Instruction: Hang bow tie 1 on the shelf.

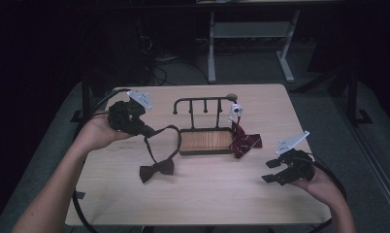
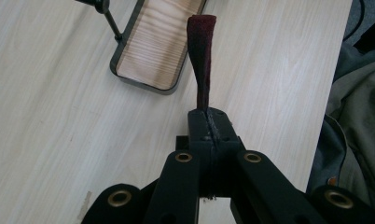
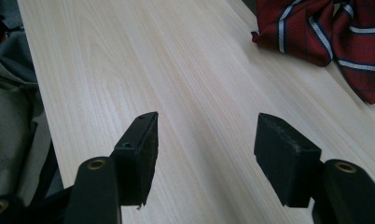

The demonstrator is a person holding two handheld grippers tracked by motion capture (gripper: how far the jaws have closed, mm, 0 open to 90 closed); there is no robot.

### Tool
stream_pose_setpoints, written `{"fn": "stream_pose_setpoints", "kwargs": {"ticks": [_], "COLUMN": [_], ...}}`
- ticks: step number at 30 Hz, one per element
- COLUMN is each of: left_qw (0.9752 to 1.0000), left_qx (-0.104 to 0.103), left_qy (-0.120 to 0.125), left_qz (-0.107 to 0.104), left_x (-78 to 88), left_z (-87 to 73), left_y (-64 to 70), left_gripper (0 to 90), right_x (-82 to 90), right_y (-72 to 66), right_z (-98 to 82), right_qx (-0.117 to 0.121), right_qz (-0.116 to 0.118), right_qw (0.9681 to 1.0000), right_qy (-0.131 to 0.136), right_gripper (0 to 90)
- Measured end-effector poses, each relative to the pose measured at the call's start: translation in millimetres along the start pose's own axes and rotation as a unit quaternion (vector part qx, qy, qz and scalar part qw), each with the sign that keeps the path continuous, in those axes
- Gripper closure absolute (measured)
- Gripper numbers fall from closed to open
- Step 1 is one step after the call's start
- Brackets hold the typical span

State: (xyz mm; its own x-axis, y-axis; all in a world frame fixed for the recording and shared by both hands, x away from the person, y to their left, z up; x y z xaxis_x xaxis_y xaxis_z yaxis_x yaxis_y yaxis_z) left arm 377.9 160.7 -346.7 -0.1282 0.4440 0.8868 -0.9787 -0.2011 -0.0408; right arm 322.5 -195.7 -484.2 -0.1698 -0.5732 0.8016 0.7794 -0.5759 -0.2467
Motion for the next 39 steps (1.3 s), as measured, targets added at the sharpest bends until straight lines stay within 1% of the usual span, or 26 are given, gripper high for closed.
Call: {"fn": "stream_pose_setpoints", "kwargs": {"ticks": [4,5,7,11,14,19,22,25,26,27,28,30,35,36,39], "left_qw": [1.0000,1.0000,1.0000,1.0000,1.0000,1.0000,0.9999,0.9999,0.9999,0.9998,0.9998,0.9998,0.9994,0.9995,0.9995], "left_qx": [-0.001,-0.003,0.002,0.000,0.006,0.007,0.008,0.008,0.008,0.010,0.010,0.011,0.014,0.015,0.014], "left_qy": [0.000,0.001,0.005,-0.002,-0.005,-0.003,-0.011,-0.013,-0.014,-0.017,-0.015,-0.018,-0.031,-0.026,-0.027], "left_qz": [0.000,0.001,-0.001,-0.002,0.001,0.001,0.000,-0.001,-0.002,0.000,-0.001,-0.001,-0.001,0.000,0.000], "left_x": [2.5,3.2,3.8,4.7,6.0,7.9,7.1,7.1,7.0,7.4,7.3,7.5,7.3,8.1,9.1], "left_z": [1.8,2.2,3.7,4.2,5.8,9.4,11.0,12.0,12.6,12.8,13.5,13.8,13.2,14.9,16.0], "left_y": [-2.5,-3.6,-4.5,-9.3,-14.9,-19.0,-23.6,-25.4,-26.4,-28.7,-29.7,-31.5,-36.9,-39.2,-41.2], "left_gripper": [89.8,89.9,89.9,89.8,89.9,89.9,89.9,89.9,89.9,89.9,89.8,89.9,89.8,89.9,89.9], "right_x": [0.4,0.8,2.4,3.3,3.7,5.5,8.2,9.4,9.7,9.7,9.8,9.2,7.2,7.0,7.2], "right_y": [0.3,-0.6,0.8,0.7,0.4,-0.5,0.2,-0.8,-0.7,-0.7,-2.6,-2.8,-3.3,-2.8,-3.6], "right_z": [-0.6,-0.7,-1.0,-0.7,0.0,-0.1,-1.6,-1.6,-0.5,-0.5,0.2,0.5,0.4,0.2,0.3], "right_qx": [0.004,0.001,0.005,0.002,0.006,0.004,0.004,0.000,0.005,0.005,0.004,0.006,0.006,0.008,0.005], "right_qz": [-0.004,-0.001,-0.005,-0.002,-0.003,-0.003,-0.006,-0.005,-0.006,-0.006,-0.002,-0.003,-0.001,-0.002,0.000], "right_qw": [1.0000,1.0000,1.0000,1.0000,1.0000,1.0000,1.0000,1.0000,0.9999,0.9999,1.0000,0.9999,1.0000,0.9999,1.0000], "right_qy": [-0.001,0.000,0.001,0.003,0.003,0.004,0.006,0.005,0.009,0.009,0.009,0.008,0.006,0.005,0.006], "right_gripper": [39.5,39.6,39.7,39.6,39.7,39.8,39.9,39.8,39.8,39.8,39.8,39.9,39.9,39.9,39.9]}}
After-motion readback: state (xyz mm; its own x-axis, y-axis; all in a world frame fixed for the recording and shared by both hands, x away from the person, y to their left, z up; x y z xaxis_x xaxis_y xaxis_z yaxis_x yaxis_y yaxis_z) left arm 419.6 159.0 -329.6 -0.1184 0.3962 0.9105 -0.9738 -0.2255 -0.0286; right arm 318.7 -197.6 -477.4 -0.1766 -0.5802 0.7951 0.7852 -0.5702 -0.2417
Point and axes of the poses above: each handheld gripper's, and its own axes: x roughly backward along the jaws, z roughly out of its top, y roughly to its right, the point moved 10 cm from there along -x, roughly forward along the jaws, and after that the axes turned 9 degrees about -x, right-handed, at the moved point
